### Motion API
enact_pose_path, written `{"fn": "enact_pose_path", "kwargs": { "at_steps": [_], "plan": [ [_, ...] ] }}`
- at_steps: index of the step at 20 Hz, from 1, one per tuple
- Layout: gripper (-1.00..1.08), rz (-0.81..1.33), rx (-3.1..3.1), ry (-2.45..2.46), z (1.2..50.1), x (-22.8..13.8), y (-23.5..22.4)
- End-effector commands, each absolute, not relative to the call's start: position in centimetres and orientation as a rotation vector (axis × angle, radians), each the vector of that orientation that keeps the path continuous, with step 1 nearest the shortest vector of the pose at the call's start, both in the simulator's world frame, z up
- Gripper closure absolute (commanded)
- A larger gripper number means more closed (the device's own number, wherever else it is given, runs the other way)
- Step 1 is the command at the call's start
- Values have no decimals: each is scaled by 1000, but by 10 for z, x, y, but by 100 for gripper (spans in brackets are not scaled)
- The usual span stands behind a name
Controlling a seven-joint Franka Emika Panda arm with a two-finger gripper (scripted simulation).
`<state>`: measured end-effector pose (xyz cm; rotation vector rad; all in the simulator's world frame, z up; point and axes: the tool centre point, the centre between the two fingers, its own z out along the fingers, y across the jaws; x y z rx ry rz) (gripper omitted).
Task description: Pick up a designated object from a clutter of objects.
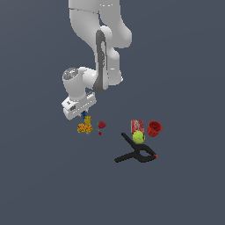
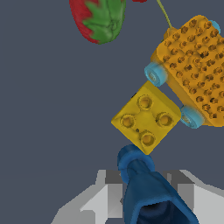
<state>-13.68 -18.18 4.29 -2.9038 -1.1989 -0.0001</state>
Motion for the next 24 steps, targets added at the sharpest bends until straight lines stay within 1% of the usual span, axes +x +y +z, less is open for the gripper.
{"fn": "enact_pose_path", "kwargs": {
  "at_steps": [1, 13, 19, 24],
  "plan": [
    [108, 0, -2904, -1199, 43, -137, -182],
    [108, 0, -2904, -1199, 52, -130, -174],
    [108, 1, -2905, -1199, 73, -114, -156],
    [108, 3, -2906, -1199, 102, -93, -132]
  ]
}}
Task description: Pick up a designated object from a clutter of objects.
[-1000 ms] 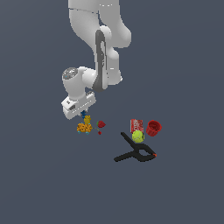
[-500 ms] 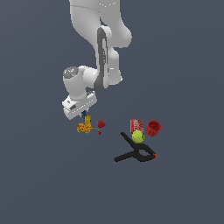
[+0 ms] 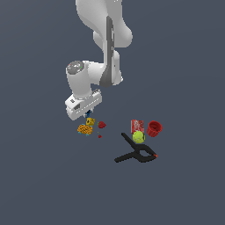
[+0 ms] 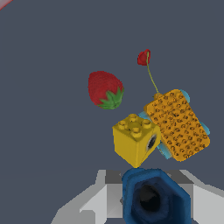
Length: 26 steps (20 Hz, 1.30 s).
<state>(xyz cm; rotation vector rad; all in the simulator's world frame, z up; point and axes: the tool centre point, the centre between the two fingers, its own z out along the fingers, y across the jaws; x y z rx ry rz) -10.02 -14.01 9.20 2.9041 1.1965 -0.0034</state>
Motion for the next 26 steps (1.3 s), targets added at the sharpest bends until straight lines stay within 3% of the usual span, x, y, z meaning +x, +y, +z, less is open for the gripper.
{"fn": "enact_pose_path", "kwargs": {
  "at_steps": [1, 26],
  "plan": [
    [108, -3, 2902, 1197, 109, -88, -126],
    [108, -2, 2903, 1197, 290, 51, 27]
  ]
}}
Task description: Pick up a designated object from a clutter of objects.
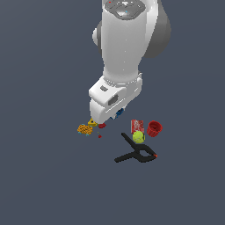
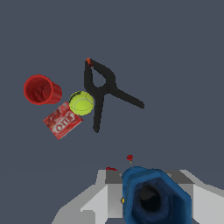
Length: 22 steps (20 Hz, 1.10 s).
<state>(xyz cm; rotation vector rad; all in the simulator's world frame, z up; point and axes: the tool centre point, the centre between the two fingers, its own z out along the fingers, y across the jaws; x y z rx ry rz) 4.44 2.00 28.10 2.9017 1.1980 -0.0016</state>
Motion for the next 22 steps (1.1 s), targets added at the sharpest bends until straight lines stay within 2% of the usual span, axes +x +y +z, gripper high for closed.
{"fn": "enact_pose_path", "kwargs": {
  "at_steps": [1, 13, 22],
  "plan": [
    [108, -2, 2903, 1197, 295, 56, 32],
    [108, -1, 2904, 1199, 350, 102, 78],
    [108, 0, 2904, 1199, 374, 123, 97]
  ]
}}
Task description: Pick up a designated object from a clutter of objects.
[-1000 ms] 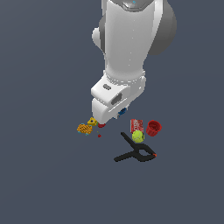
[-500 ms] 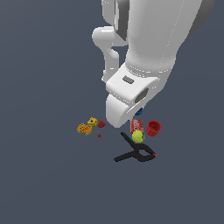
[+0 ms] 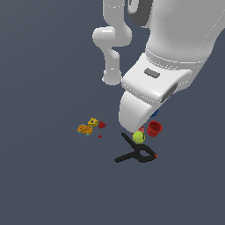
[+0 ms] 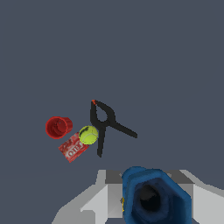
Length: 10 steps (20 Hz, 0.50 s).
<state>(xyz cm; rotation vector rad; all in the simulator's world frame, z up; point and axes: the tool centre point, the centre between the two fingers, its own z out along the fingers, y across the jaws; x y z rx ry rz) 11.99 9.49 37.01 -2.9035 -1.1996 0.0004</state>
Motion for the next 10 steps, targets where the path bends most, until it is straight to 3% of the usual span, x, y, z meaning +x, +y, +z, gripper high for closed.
{"fn": "enact_pose_path", "kwargs": {
  "at_steps": [1, 10],
  "plan": [
    [108, 0, -2904, -1199, 375, 124, 99],
    [108, 0, -2904, -1199, 382, 131, 104]
  ]
}}
